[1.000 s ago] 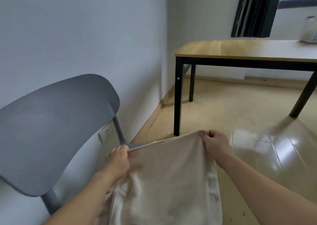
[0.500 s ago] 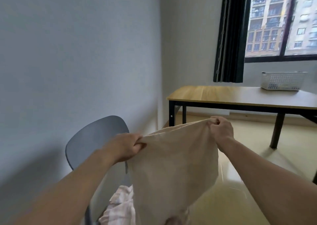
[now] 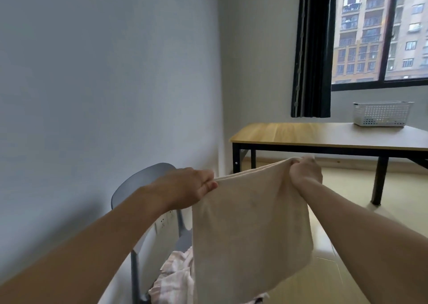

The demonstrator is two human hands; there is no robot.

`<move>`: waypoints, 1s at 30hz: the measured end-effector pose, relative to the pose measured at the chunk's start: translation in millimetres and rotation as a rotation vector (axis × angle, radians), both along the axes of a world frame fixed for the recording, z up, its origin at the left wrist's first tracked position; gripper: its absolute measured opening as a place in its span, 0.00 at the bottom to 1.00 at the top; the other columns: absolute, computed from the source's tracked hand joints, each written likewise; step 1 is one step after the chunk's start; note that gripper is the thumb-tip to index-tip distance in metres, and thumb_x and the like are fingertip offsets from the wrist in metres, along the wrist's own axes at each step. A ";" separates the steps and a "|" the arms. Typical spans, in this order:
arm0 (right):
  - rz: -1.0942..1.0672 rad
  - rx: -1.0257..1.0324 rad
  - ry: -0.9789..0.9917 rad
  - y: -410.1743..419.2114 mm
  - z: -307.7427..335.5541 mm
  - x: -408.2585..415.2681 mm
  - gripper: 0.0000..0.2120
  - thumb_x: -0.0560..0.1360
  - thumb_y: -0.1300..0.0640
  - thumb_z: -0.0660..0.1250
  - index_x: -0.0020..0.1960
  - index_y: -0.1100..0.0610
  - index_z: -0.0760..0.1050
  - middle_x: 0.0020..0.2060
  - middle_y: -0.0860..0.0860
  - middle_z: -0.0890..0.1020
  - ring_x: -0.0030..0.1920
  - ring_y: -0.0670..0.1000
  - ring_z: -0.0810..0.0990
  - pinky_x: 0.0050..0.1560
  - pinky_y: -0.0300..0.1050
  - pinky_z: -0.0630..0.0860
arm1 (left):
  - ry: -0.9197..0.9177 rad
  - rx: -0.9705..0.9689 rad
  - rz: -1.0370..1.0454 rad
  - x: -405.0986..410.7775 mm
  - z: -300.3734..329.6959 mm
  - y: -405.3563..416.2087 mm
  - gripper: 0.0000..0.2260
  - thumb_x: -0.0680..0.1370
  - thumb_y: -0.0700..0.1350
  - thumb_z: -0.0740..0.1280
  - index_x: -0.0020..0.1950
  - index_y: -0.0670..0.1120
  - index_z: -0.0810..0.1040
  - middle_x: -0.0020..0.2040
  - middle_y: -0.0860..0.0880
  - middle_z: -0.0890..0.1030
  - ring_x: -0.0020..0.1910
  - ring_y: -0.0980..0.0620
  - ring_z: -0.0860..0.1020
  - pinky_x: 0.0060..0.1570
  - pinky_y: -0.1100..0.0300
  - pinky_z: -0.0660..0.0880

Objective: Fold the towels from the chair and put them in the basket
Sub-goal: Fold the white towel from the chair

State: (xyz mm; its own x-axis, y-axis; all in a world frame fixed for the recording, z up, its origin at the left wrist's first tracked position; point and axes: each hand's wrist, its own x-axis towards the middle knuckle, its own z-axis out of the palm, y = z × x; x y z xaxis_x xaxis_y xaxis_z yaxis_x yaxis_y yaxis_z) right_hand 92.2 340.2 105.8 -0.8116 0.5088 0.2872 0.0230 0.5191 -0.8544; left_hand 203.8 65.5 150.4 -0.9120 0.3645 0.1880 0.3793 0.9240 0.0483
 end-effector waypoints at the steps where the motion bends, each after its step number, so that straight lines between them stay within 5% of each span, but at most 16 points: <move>1: -0.003 -0.008 -0.021 -1.9 -0.8 -2.5 0.11 0.80 0.61 0.57 0.46 0.59 0.78 0.43 0.56 0.76 0.43 0.57 0.73 0.45 0.45 0.69 | -0.069 0.066 -0.015 4.9 0.5 5.3 0.15 0.82 0.57 0.55 0.37 0.54 0.66 0.34 0.53 0.74 0.32 0.54 0.76 0.36 0.56 0.72; 5: -0.008 -0.030 -0.111 -11.9 -7.0 -6.9 0.12 0.77 0.59 0.60 0.56 0.61 0.78 0.54 0.59 0.80 0.52 0.61 0.78 0.47 0.45 0.69 | -0.348 0.348 -0.182 18.6 5.0 29.5 0.12 0.81 0.53 0.60 0.44 0.51 0.79 0.46 0.54 0.79 0.44 0.58 0.77 0.46 0.64 0.74; 8: 0.071 -0.025 -0.160 -24.3 -14.0 -8.0 0.12 0.76 0.60 0.62 0.55 0.64 0.77 0.51 0.62 0.80 0.46 0.60 0.76 0.45 0.44 0.70 | -0.469 0.904 -0.295 17.8 3.5 39.8 0.09 0.76 0.48 0.67 0.47 0.45 0.84 0.58 0.52 0.79 0.53 0.53 0.78 0.54 0.59 0.74; 12: 0.281 -0.053 -0.229 -35.5 -21.3 -7.1 0.08 0.75 0.61 0.62 0.43 0.64 0.77 0.42 0.62 0.80 0.37 0.56 0.75 0.34 0.43 0.72 | -0.596 1.514 -0.352 8.4 -5.0 52.3 0.17 0.69 0.43 0.63 0.53 0.38 0.82 0.53 0.43 0.82 0.51 0.46 0.78 0.55 0.54 0.73; 15: 0.434 -0.045 -0.284 -33.7 -21.6 0.3 0.08 0.76 0.63 0.59 0.44 0.64 0.76 0.41 0.60 0.77 0.40 0.57 0.75 0.39 0.48 0.74 | -0.531 1.684 -0.320 4.3 -10.1 53.6 0.09 0.67 0.43 0.63 0.35 0.38 0.79 0.40 0.41 0.80 0.44 0.45 0.78 0.52 0.52 0.74; 18: 0.590 -0.020 -0.348 -31.1 -20.4 12.7 0.11 0.79 0.62 0.54 0.56 0.61 0.73 0.48 0.59 0.78 0.47 0.58 0.78 0.47 0.51 0.78 | -0.129 1.485 0.049 -5.1 -20.7 43.7 0.10 0.70 0.43 0.64 0.30 0.39 0.71 0.30 0.43 0.70 0.31 0.48 0.71 0.30 0.62 0.70; 21: 0.682 -0.012 -0.305 -32.6 -16.2 24.3 0.09 0.80 0.62 0.58 0.59 0.56 0.65 0.50 0.57 0.72 0.47 0.56 0.74 0.44 0.50 0.77 | 0.025 1.164 0.269 -14.4 -35.4 30.0 0.14 0.72 0.44 0.65 0.29 0.43 0.65 0.27 0.47 0.63 0.25 0.52 0.62 0.27 0.60 0.61; 24: 0.816 0.099 -0.263 -41.5 -11.3 33.9 0.06 0.78 0.67 0.58 0.50 0.58 0.71 0.49 0.57 0.74 0.46 0.56 0.76 0.44 0.48 0.79 | 0.014 1.063 0.212 -13.0 -49.6 21.5 0.14 0.71 0.47 0.61 0.27 0.46 0.63 0.26 0.49 0.63 0.24 0.53 0.61 0.28 0.59 0.60; 27: 0.861 0.088 -0.217 -54.1 -11.5 42.0 0.15 0.75 0.72 0.55 0.39 0.60 0.75 0.48 0.57 0.76 0.47 0.56 0.76 0.52 0.51 0.79 | 0.004 0.945 0.073 -4.3 -56.1 21.4 0.10 0.71 0.47 0.57 0.31 0.46 0.69 0.30 0.50 0.70 0.30 0.53 0.68 0.34 0.59 0.66; 30: 0.892 -0.025 -0.175 -64.2 -13.4 45.8 0.13 0.75 0.72 0.56 0.43 0.60 0.78 0.51 0.56 0.76 0.51 0.56 0.75 0.55 0.50 0.77 | 0.038 0.823 -0.036 -1.2 -62.1 21.7 0.12 0.75 0.41 0.58 0.38 0.50 0.78 0.42 0.54 0.77 0.42 0.56 0.76 0.43 0.65 0.71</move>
